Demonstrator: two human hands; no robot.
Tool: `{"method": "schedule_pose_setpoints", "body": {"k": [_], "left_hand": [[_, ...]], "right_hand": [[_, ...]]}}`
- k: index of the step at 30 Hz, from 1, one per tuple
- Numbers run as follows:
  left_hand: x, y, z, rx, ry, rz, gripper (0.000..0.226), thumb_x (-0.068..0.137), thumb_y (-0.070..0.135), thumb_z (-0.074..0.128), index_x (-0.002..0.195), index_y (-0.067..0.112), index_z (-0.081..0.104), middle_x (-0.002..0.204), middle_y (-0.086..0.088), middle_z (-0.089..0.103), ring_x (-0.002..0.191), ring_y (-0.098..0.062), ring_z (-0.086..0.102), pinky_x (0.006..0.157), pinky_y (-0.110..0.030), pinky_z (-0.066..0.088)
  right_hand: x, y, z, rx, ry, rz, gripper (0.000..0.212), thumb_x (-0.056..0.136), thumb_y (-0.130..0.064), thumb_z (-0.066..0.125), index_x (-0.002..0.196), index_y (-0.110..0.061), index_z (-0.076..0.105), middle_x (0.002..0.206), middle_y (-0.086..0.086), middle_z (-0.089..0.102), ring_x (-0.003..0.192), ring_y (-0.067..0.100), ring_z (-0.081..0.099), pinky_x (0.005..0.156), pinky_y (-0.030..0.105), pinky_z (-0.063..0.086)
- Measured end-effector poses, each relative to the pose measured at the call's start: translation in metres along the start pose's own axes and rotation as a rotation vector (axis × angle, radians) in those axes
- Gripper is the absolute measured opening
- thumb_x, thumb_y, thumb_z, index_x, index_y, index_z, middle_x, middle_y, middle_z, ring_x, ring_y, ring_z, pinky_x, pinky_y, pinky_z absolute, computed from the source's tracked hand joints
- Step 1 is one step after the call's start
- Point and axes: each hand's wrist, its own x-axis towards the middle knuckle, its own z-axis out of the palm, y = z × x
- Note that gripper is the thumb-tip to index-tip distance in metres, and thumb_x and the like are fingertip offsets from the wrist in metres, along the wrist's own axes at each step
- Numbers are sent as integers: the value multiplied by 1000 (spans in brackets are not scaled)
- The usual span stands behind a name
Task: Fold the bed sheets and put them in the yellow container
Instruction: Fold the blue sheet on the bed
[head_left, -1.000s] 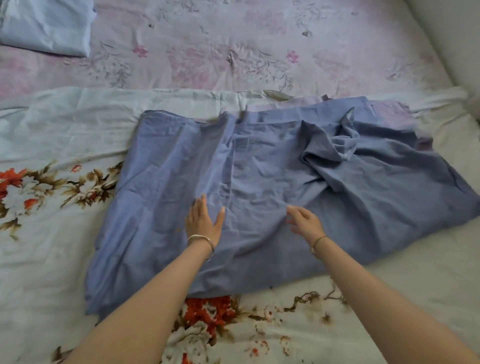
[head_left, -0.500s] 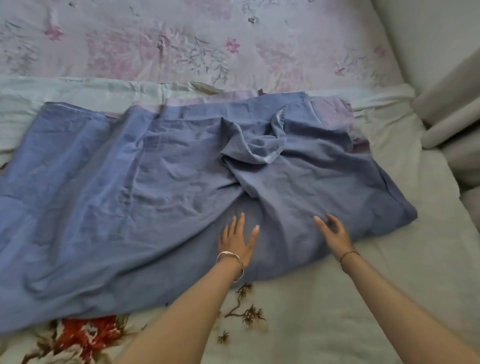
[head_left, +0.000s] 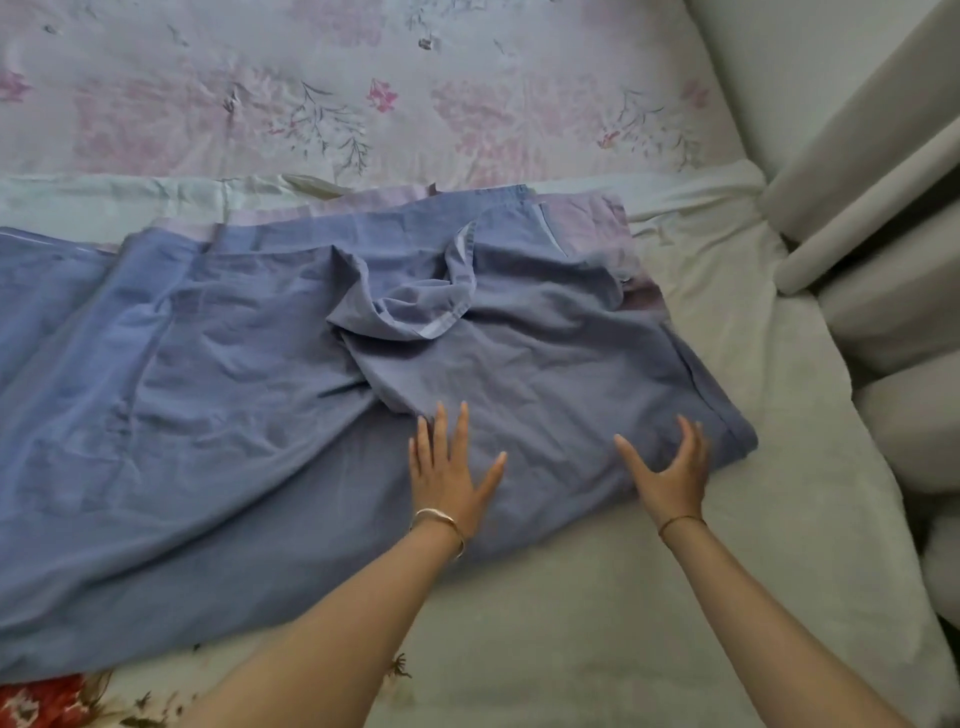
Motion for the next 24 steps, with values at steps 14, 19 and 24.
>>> {"method": "schedule_pose_setpoints", "body": {"k": [14, 19, 24], "left_hand": [[35, 68, 74, 194, -141, -278, 65, 92, 63, 16, 148, 37, -2, 158, 7, -9, 139, -38, -24, 113, -44, -15], [33, 70, 71, 167, -72, -240, 75, 82, 70, 2, 149, 35, 0, 159, 6, 0, 143, -29, -19, 114, -43, -16], [18, 93, 54, 44, 235, 2, 75, 78, 65, 0, 146, 34, -1, 158, 6, 6, 146, -21, -3, 116, -39, -8]], "right_hand": [[131, 7, -2, 101, -417, 190, 99, 62, -59, 78, 135, -4, 39, 139, 10, 48, 126, 28, 48, 106, 34, 37], [101, -15, 0, 292, -496, 63, 42, 77, -27, 77, 110, -5, 61, 111, 10, 67, 104, 21, 62, 83, 23, 48], [83, -7, -91, 340, -522, -107, 19, 77, -18, 76, 87, -9, 64, 83, -4, 69, 76, 1, 65, 65, 7, 49]]}}
